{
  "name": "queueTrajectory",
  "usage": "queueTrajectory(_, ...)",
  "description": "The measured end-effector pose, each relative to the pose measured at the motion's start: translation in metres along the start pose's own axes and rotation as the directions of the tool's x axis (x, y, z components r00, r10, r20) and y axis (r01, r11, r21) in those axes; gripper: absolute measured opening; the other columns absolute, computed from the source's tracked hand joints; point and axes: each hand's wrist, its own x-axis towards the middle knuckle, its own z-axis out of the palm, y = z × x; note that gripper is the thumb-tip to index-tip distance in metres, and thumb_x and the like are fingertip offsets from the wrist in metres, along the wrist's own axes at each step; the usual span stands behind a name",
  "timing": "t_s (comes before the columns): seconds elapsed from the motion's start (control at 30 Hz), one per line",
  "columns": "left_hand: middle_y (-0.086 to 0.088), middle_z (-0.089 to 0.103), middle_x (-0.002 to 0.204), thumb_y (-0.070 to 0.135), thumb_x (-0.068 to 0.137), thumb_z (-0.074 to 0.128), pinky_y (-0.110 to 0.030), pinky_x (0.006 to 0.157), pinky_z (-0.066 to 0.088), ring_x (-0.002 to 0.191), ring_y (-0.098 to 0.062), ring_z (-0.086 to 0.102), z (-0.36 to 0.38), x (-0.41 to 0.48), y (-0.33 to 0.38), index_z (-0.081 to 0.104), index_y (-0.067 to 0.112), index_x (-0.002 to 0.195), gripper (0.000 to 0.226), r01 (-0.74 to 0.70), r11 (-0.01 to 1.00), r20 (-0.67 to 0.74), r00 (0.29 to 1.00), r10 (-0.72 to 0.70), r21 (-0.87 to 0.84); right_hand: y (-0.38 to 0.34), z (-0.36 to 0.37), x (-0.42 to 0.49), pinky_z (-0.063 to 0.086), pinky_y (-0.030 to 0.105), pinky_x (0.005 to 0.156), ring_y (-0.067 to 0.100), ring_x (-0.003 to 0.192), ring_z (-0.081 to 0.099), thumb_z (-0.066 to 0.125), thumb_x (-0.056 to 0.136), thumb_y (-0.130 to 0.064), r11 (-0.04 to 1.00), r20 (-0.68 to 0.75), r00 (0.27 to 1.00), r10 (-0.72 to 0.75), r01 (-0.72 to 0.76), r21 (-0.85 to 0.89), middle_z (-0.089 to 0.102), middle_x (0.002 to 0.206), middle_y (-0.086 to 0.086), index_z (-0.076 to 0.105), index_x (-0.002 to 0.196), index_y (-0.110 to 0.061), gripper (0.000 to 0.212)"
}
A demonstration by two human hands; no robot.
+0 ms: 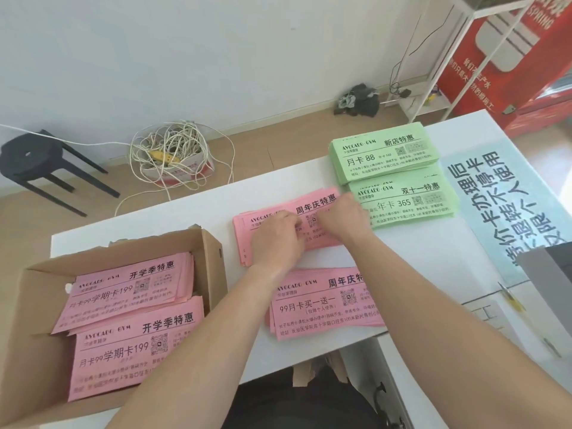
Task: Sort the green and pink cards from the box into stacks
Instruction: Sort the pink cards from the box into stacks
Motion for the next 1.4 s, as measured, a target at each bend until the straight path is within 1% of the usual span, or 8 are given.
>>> queueTrajectory(0.23, 0.002, 0.067, 0.122, 0.027, 0.095, 0.049, -0.034, 0.086, 0.047, 0.115, -0.024, 0.059, -0.010, -0.004, 0.012, 0.069, 0.024, 0.118, 0.031, 0.092, 0.994, 0.037, 0.995, -0.090, -0.058, 0.002, -0.019, -0.003, 0.049, 0.039, 0.073, 0.031, 0.077, 0.064, 0.047, 0.087, -0.049, 0.941, -0.001, 1.000, -0.029, 0.027, 0.338, 0.066, 0.078, 0.008, 0.061, 0.076, -0.009, 0.044)
queueTrajectory(0.33, -0.001, 0.066, 0.111, 0.052, 0.101, 0.027, -0.037, 0.082, 0.042, 0.108, -0.028, 0.060, -0.021, -0.001, 0.022, 0.061, 0.023, 0.120, 0.049, 0.223, 0.964, 0.121, 0.971, -0.206, -0.148, 0.012, -0.020, -0.012, 0.054, 0.043, 0.079, 0.035, 0.084, 0.070, 0.041, 0.091, -0.032, 0.768, 0.079, 0.990, -0.114, 0.037, 0.640, 0.076, 0.084, 0.008, 0.074, 0.083, -0.011, 0.040)
queueTrajectory(0.47, -0.001, 0.068, 0.097, 0.086, 0.082, 0.007, -0.043, 0.089, 0.044, 0.096, -0.025, 0.062, -0.039, 0.010, 0.028, 0.070, 0.018, 0.106, 0.095, 0.434, 0.793, 0.300, 0.895, -0.329, -0.428, 0.022, -0.009, -0.020, 0.056, 0.049, 0.091, 0.028, 0.093, 0.072, 0.045, 0.092, -0.013, 0.712, 0.149, 0.957, -0.249, 0.076, 0.698, 0.076, 0.099, 0.008, 0.075, 0.108, -0.016, 0.034)
queueTrajectory(0.53, -0.004, 0.070, 0.085, 0.078, 0.086, 0.035, -0.042, 0.089, 0.051, 0.084, -0.025, 0.064, -0.049, 0.016, 0.027, 0.072, 0.012, 0.091, 0.076, 0.512, 0.699, 0.369, 0.856, -0.362, -0.500, 0.024, -0.004, -0.021, 0.057, 0.049, 0.094, 0.024, 0.098, 0.071, 0.054, 0.091, -0.012, 0.731, 0.125, 0.943, -0.310, 0.152, 0.665, 0.075, 0.106, 0.002, 0.073, 0.118, -0.018, 0.033)
queueTrajectory(0.63, -0.010, 0.075, 0.088, 0.041, 0.081, 0.067, -0.048, 0.088, 0.060, 0.081, -0.026, 0.071, -0.057, 0.019, 0.020, 0.070, 0.009, 0.102, 0.038, 0.537, 0.673, 0.445, 0.833, -0.329, -0.509, 0.028, -0.001, -0.021, 0.055, 0.046, 0.096, 0.016, 0.095, 0.068, 0.067, 0.095, -0.020, 0.746, 0.094, 0.933, -0.348, 0.215, 0.630, 0.072, 0.104, -0.008, 0.069, 0.128, -0.016, 0.034)
queueTrajectory(1.03, -0.022, 0.074, 0.087, 0.007, 0.084, 0.071, -0.043, 0.062, 0.063, 0.067, -0.029, 0.074, -0.054, 0.014, 0.027, 0.067, 0.000, 0.103, 0.021, 0.557, 0.543, 0.415, 0.830, -0.372, -0.628, 0.030, 0.002, -0.031, 0.052, 0.023, 0.078, 0.011, 0.088, 0.065, 0.072, 0.092, -0.029, 0.745, 0.034, 0.939, -0.343, 0.250, 0.618, 0.069, 0.111, 0.000, 0.070, 0.126, -0.020, 0.035)
queueTrajectory(1.27, -0.013, 0.072, 0.087, 0.004, 0.092, 0.066, -0.044, 0.075, 0.059, 0.076, -0.028, 0.069, -0.044, 0.015, 0.019, 0.068, 0.008, 0.104, 0.013, 0.545, 0.559, 0.393, 0.838, -0.379, -0.625, 0.033, -0.012, -0.037, 0.057, 0.042, 0.082, 0.024, 0.086, 0.069, 0.055, 0.098, -0.015, 0.721, 0.141, 0.948, -0.286, 0.116, 0.683, 0.074, 0.102, 0.014, 0.074, 0.107, -0.011, 0.022)
queueTrajectory(1.4, -0.006, 0.071, 0.092, 0.003, 0.095, 0.064, -0.038, 0.075, 0.058, 0.082, -0.022, 0.068, -0.040, 0.015, 0.012, 0.065, 0.011, 0.112, 0.020, 0.560, 0.509, 0.424, 0.828, -0.367, -0.653, 0.053, -0.023, -0.029, 0.060, 0.047, 0.082, 0.030, 0.094, 0.073, 0.046, 0.086, -0.026, 0.840, 0.088, 0.984, -0.157, 0.086, 0.536, 0.077, 0.095, 0.007, 0.077, 0.095, -0.018, 0.034)
